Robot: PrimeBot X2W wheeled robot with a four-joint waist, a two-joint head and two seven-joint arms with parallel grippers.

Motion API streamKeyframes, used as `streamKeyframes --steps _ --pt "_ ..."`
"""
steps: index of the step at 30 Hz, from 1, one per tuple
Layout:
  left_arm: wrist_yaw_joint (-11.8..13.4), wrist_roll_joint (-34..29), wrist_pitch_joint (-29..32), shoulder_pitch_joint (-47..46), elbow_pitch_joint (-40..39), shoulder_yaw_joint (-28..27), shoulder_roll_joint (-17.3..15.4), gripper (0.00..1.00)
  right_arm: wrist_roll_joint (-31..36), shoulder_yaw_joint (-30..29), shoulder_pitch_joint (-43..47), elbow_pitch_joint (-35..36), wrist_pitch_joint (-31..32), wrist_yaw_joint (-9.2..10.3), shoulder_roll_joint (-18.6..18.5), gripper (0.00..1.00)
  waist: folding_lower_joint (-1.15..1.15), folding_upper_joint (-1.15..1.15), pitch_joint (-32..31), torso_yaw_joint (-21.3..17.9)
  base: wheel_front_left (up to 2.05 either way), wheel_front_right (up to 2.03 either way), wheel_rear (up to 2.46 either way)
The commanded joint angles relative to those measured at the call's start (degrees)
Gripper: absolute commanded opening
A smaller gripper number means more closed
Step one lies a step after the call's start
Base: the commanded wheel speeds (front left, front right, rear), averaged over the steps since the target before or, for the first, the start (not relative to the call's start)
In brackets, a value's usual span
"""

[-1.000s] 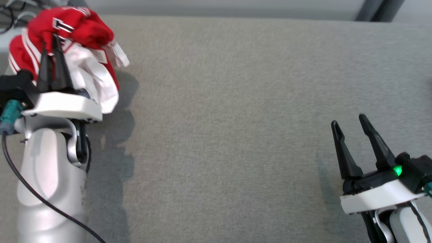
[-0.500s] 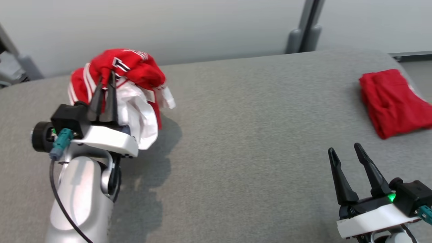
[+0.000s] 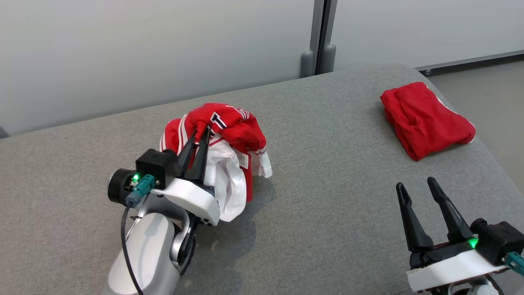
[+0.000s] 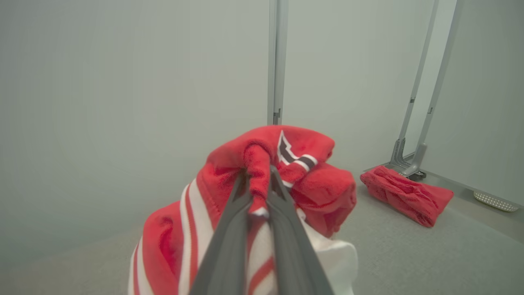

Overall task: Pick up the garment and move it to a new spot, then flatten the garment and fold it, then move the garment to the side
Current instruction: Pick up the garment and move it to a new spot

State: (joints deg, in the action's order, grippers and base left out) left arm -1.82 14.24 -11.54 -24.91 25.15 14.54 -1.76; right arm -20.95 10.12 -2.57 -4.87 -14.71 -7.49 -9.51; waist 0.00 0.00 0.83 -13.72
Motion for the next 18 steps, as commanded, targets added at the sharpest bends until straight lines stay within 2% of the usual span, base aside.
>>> streamKeyframes --steps 1,7,11,12,13,14,18 --pt "0.86 0.6 -0.04 -1.04 -0.73 -0.83 -1.13 0.0 -0.63 1.28 -0.64 1.22 -0.29 0.0 -0.54 1.0 0.0 0.0 0.16 -0.5 0.0 0.0 0.0" --pt "2.41 5.01 -1.54 -1.11 8.06 7.37 -1.12 0.0 -0.67 1.47 -0.53 1.01 -0.29 0.0 -0.18 1.0 0.0 0.0 1.42 -1.42 0.0 0.0 0.0" --pt "2.91 7.51 -2.38 -2.33 12.5 10.61 -1.12 0.0 -0.62 1.43 -1.06 0.9 -0.29 0.0 0.18 1.0 0.0 0.0 2.42 -1.23 0.0 0.0 0.0" --pt "3.18 7.91 -2.62 -2.76 13.28 11.18 -1.12 0.25 -0.62 1.51 -1.19 0.86 -0.29 0.0 0.24 1.0 0.0 0.0 2.6 -1.15 0.0 0.0 0.0" --pt "3.54 8.17 -2.81 -3.2 14.0 11.73 -1.12 0.82 -0.66 1.55 -1.33 0.85 -0.29 0.0 0.31 1.0 0.0 0.0 2.77 -1.02 0.0 0.0 0.0" --pt "4.0 8.63 -2.98 -3.67 14.42 12.08 -1.12 1.0 -0.71 1.36 -1.42 0.88 -0.29 0.0 0.39 1.0 0.0 0.0 2.95 -0.72 0.0 0.0 0.0" --pt "4.68 10.59 -3.32 -5.19 14.5 13.64 -1.12 1.0 -0.86 0.85 -1.39 0.81 -0.29 0.0 0.57 1.0 0.0 0.0 2.99 0.96 0.0 0.0 0.0"
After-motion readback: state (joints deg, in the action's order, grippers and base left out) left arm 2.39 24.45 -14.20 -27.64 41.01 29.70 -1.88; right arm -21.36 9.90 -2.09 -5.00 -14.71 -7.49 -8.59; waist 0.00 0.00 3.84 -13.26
